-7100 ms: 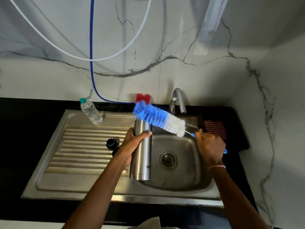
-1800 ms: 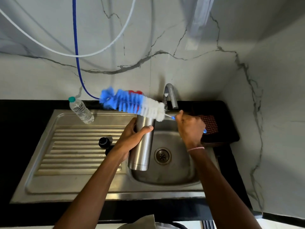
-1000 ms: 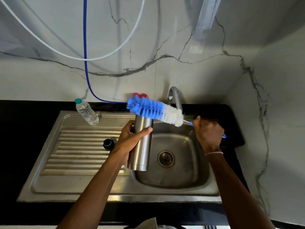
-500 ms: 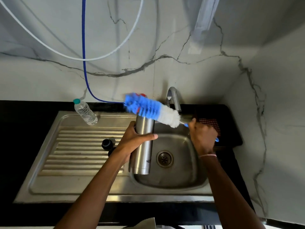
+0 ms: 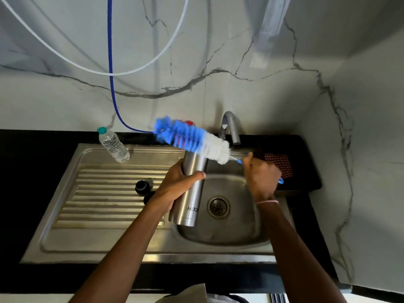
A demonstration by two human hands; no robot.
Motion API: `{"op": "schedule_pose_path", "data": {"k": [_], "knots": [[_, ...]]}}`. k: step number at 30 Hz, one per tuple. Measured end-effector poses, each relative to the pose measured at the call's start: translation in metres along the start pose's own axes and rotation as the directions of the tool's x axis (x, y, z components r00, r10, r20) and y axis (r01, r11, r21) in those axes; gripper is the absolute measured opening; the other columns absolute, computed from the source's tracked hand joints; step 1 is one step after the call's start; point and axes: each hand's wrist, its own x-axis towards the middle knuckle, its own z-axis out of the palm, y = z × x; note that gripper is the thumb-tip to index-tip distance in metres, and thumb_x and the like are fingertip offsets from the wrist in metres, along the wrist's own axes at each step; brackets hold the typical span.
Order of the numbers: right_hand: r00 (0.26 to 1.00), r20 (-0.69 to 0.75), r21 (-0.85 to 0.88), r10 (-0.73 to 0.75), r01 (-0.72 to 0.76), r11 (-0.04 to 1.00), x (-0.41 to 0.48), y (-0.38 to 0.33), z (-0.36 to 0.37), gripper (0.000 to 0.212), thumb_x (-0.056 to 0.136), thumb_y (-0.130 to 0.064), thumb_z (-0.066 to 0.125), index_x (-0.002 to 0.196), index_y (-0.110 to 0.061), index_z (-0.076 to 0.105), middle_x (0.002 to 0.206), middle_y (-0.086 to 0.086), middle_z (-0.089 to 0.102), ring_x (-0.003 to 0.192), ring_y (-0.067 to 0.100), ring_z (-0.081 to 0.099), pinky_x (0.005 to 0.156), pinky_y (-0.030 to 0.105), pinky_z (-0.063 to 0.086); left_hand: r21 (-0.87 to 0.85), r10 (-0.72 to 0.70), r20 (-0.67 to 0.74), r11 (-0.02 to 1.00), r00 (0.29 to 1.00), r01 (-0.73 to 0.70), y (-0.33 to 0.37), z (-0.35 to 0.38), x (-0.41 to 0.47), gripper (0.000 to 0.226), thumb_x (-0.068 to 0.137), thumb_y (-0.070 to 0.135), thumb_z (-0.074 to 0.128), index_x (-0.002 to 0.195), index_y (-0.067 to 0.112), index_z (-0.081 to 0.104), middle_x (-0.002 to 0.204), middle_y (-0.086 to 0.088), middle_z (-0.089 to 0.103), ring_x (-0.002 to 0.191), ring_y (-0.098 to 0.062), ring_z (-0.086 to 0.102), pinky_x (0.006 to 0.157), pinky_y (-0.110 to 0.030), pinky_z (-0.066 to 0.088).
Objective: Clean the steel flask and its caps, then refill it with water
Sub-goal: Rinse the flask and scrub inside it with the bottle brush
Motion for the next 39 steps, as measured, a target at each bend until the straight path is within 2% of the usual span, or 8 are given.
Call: {"op": "schedule_pose_path", "data": {"k": [5,10,14,18,24,31,36,39], "knots": [[1.000,-0.009,0.017,-0.007,0.007,1.000,0.009,-0.006,-0.005,0.050,0.089,-0.030,0.055,0.045,-0.006,0.055,0.038,0.011,0.048,0.031,0.031,0.047,0.041,0.023,0.033,-0.093,-0.042,-0.066,0.995,0.997,0.035,-0.001,0.002,-0.002,0.074,0.060,0.021,0.098,0.117,0.020,0.052,0.102,-0.004,0.073,0.087,-0.019,0.074,0.076,-0.037,0.059],[0.993,0.026,-0.056,0.112,-0.111,0.992,-0.014,0.040,-0.005,0.053,0.091,-0.033,0.054,0.047,-0.005,0.057,0.041,0.017,0.050,0.035,0.036,0.052,0.041,0.029,0.041,-0.223,-0.060,-0.092,0.974,0.994,0.039,-0.003,-0.009,-0.006,0.063,0.059,0.030,0.091,0.113,0.022,0.058,0.098,-0.006,0.074,0.081,-0.023,0.073,0.070,-0.038,0.058],[1.000,-0.010,-0.001,0.006,-0.006,1.000,0.002,0.003,-0.003,0.052,0.091,-0.030,0.055,0.045,-0.006,0.056,0.040,0.014,0.050,0.033,0.033,0.050,0.042,0.024,0.031,-0.129,-0.020,-0.083,0.992,0.996,0.009,0.001,0.006,-0.005,0.038,0.078,0.028,0.083,0.112,0.031,0.065,0.097,0.001,0.076,0.089,-0.022,0.074,0.074,-0.036,0.058],[1.000,-0.018,0.054,-0.022,0.023,0.998,0.010,-0.009,-0.008,0.050,0.090,-0.030,0.057,0.045,-0.006,0.056,0.039,0.011,0.050,0.032,0.031,0.048,0.040,0.024,0.032,-0.094,-0.014,-0.096,0.996,0.995,0.005,0.005,0.011,-0.004,0.048,0.070,0.037,0.079,0.114,0.028,0.060,0.101,-0.004,0.072,0.089,-0.023,0.071,0.078,-0.041,0.059],[0.996,0.040,-0.050,0.075,-0.073,0.996,-0.016,0.036,-0.011,0.055,0.091,-0.032,0.052,0.043,-0.007,0.052,0.039,0.015,0.048,0.033,0.035,0.052,0.041,0.028,0.039,-0.160,-0.040,-0.132,0.987,0.990,0.019,0.004,-0.008,-0.005,0.076,0.055,0.039,0.097,0.115,0.023,0.054,0.102,-0.007,0.075,0.088,-0.025,0.075,0.078,-0.043,0.061],[0.999,-0.033,0.063,0.015,-0.013,0.998,0.017,-0.027,-0.018,0.051,0.088,-0.032,0.054,0.043,-0.006,0.055,0.039,0.010,0.050,0.032,0.032,0.048,0.049,0.021,0.024,-0.094,0.035,-0.064,0.995,0.997,-0.041,0.010,0.008,-0.003,0.050,0.079,0.030,0.085,0.120,0.039,0.058,0.102,0.014,0.075,0.094,-0.011,0.072,0.081,-0.032,0.057],[0.995,0.018,-0.002,0.095,-0.095,0.996,-0.009,0.026,-0.017,0.051,0.089,-0.032,0.053,0.047,-0.004,0.058,0.041,0.017,0.052,0.035,0.037,0.054,0.040,0.030,0.041,-0.145,0.015,-0.208,0.988,0.978,-0.046,0.004,-0.011,-0.005,0.035,0.085,0.026,0.079,0.116,0.027,0.062,0.091,0.002,0.072,0.085,-0.018,0.069,0.072,-0.032,0.052],[0.989,0.071,-0.003,0.131,-0.132,0.991,-0.020,0.033,-0.010,0.053,0.089,-0.034,0.051,0.047,-0.004,0.059,0.042,0.019,0.053,0.036,0.038,0.055,0.041,0.032,0.044,-0.078,-0.004,-0.201,0.997,0.980,-0.012,0.002,-0.013,-0.006,0.051,0.078,0.029,0.087,0.115,0.022,0.053,0.097,-0.003,0.070,0.083,-0.017,0.070,0.069,-0.030,0.051]]}}
